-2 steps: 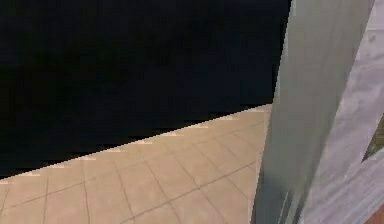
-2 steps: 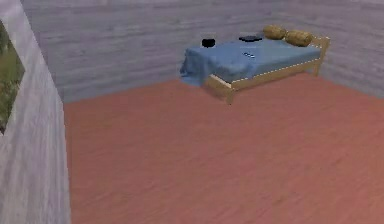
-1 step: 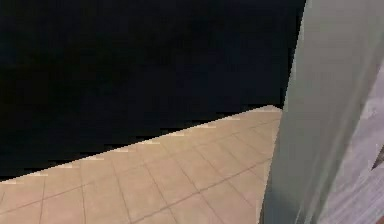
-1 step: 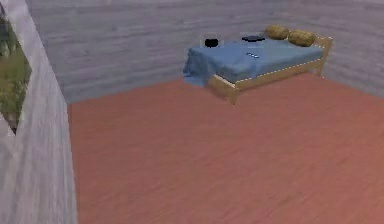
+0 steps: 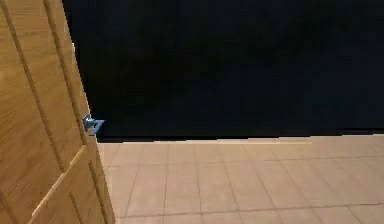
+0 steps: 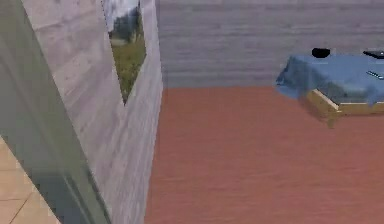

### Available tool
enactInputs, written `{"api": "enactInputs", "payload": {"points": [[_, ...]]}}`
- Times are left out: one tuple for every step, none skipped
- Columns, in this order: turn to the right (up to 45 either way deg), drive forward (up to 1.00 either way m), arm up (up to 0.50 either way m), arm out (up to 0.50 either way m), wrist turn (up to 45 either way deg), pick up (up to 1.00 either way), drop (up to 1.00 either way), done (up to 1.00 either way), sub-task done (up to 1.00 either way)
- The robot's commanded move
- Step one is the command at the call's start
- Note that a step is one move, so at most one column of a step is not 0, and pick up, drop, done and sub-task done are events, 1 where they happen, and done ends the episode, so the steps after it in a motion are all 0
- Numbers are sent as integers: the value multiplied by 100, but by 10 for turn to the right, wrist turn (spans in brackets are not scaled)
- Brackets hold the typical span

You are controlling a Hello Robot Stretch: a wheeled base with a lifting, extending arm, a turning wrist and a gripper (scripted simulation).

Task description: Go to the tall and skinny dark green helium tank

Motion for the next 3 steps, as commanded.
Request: {"api": "enactInputs", "payload": {"points": [[0,75,0,0,0,0,0,0,0],[60,0,0,0,0,0,0,0,0],[0,60,0,0,0,0,0,0,0]]}}
